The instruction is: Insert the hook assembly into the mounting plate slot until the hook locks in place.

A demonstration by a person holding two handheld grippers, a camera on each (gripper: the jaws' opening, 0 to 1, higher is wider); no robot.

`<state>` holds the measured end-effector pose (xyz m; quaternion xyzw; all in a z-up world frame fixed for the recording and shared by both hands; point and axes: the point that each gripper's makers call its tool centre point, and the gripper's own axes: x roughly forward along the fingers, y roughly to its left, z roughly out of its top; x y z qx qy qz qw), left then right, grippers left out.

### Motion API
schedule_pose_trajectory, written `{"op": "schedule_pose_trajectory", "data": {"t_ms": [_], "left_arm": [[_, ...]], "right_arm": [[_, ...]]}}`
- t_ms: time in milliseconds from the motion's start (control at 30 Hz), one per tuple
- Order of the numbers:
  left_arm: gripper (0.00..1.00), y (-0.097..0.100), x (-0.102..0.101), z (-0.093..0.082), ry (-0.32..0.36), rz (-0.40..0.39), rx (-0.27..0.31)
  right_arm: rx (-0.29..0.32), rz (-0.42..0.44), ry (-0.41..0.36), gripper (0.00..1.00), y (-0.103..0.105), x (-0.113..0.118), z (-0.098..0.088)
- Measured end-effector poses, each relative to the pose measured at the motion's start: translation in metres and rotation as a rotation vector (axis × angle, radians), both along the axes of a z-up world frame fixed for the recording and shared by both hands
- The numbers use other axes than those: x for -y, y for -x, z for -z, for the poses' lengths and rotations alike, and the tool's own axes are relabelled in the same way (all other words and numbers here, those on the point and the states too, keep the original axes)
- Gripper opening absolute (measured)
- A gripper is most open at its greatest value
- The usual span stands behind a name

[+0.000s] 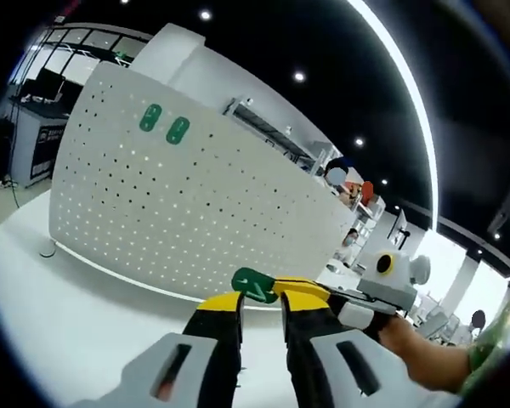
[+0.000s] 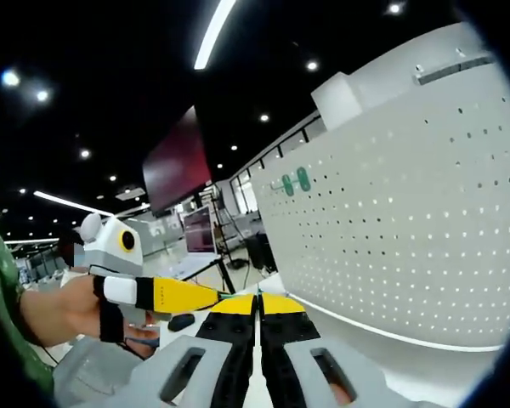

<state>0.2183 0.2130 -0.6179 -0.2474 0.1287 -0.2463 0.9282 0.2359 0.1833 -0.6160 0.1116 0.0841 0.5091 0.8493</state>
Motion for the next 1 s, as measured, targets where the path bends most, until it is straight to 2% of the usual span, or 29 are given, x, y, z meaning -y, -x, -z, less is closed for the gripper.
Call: {"op": "schedule_pose_trajectory", "data": {"t_ms": [133, 333, 1000], "left_arm": [[0.17, 0.000, 0.000, -0.001, 0.003, -0.001, 0.004], [0.10, 0.001, -0.003, 0.002, -0.012, -0.012, 0.002], [0.06, 0.001, -0.003, -0.003, -0.023, -0.005, 0.038]], "right_arm": [[0.001, -0.004, 0.001, 0.00, 0.002, -0.001, 0.002], [0.002, -0.005, -0.009, 0.00, 0.004, -0.001, 0.003], [-0.018, -0.016, -0.006, 0.00, 0.006, -0.004, 0.011]]}}
